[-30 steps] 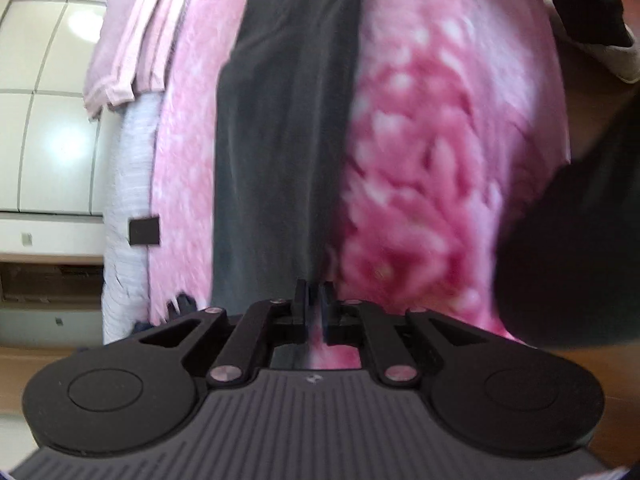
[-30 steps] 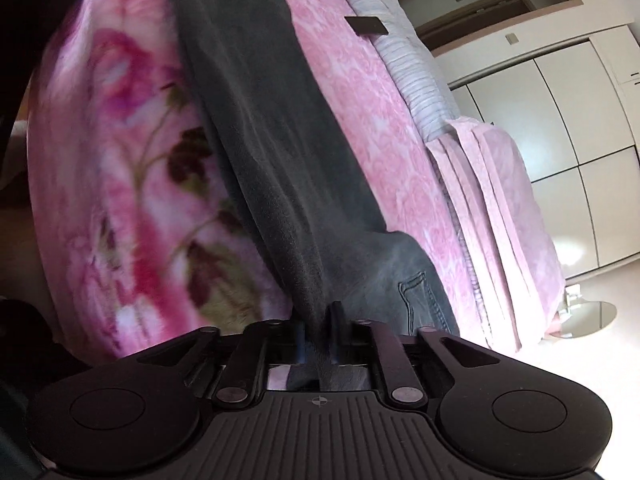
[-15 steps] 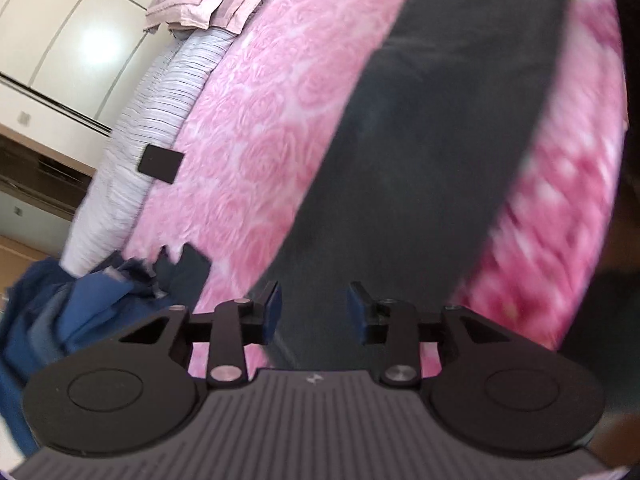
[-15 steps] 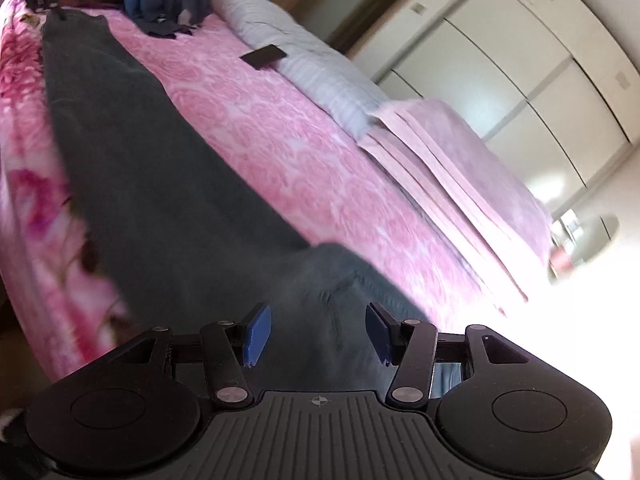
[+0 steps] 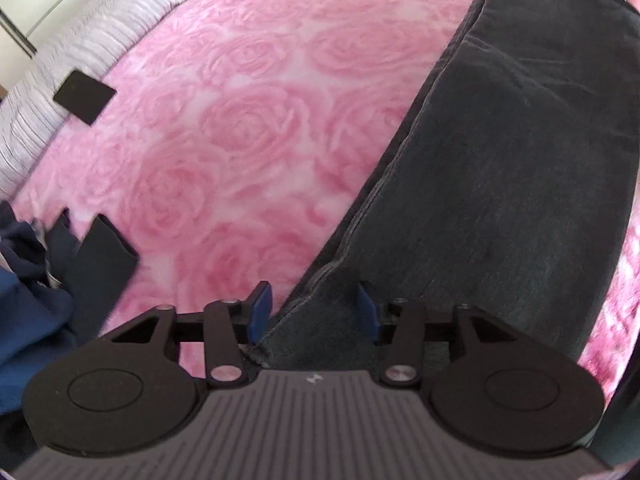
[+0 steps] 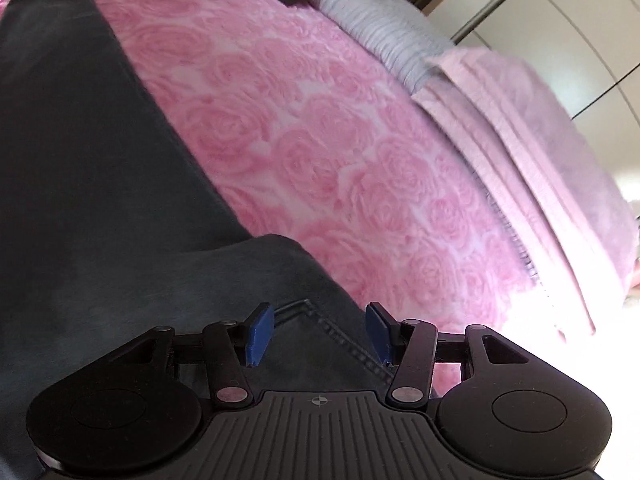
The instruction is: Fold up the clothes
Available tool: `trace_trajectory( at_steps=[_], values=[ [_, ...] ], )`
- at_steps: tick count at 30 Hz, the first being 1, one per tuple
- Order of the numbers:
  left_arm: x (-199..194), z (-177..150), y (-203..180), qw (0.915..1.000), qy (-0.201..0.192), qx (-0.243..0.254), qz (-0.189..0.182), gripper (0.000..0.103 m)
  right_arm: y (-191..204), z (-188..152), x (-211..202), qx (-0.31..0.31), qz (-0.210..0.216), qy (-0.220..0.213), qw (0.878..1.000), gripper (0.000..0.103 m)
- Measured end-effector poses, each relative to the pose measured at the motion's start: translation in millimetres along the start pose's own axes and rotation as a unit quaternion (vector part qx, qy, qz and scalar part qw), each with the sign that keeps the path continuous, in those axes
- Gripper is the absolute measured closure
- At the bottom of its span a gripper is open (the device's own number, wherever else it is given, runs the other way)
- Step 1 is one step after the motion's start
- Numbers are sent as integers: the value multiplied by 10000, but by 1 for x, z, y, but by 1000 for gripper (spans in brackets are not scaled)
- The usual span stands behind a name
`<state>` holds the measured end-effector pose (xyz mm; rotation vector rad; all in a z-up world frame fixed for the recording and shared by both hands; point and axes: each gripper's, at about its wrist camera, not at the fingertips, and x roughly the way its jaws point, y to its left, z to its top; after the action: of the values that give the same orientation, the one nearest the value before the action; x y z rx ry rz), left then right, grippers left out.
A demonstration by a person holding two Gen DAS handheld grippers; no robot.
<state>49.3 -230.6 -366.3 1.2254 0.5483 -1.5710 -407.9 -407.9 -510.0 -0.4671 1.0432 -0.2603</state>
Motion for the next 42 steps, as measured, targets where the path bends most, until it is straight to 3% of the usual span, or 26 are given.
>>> trace_trajectory(
  at_steps=[2,8,13,17,19,23,24,30,32,35,37,42],
  values=[
    [-1,-1,-7,9998,100,115,122,99,-5,-2,4,-58,80,56,9999,51],
    [-3,-6,-21,9981,130,390,449,101,-23,3,14,-217,166,181,9995,51],
    [1,-4,-24,9973,159,462,545,101,-46,3,26,-234,625,427,9969,51],
    [-1,-4,-26,9965,146,516,638,101,-60,4,53,-78,1272,757,9890,52],
    [-10,-5,-24,9958,17,431,806,101,-66,4,63,88,1353,948,9862,92],
    [-22,-13,-16,9940,-235,-78,1067,100,-71,1,54,251,1032,702,9919,97],
    [-15,-15,-18,9940,-147,-35,1084,100,-73,0,54,350,924,650,9930,103],
    [0,-13,-22,9935,106,-50,1133,100,-61,-3,70,493,772,881,9919,103],
    [-1,-11,-24,9924,182,58,1215,97,-60,-4,61,593,392,843,9939,103],
    [-11,-13,-28,9885,219,103,1495,92,-62,-7,37,897,-428,741,9923,82],
    [-21,-14,-32,9856,188,85,1677,91,-60,-13,4,1300,-769,531,9871,41],
    [-59,-2,-59,9844,-260,190,1730,89,-27,-42,-86,2422,-907,-181,9658,38]
  ],
)
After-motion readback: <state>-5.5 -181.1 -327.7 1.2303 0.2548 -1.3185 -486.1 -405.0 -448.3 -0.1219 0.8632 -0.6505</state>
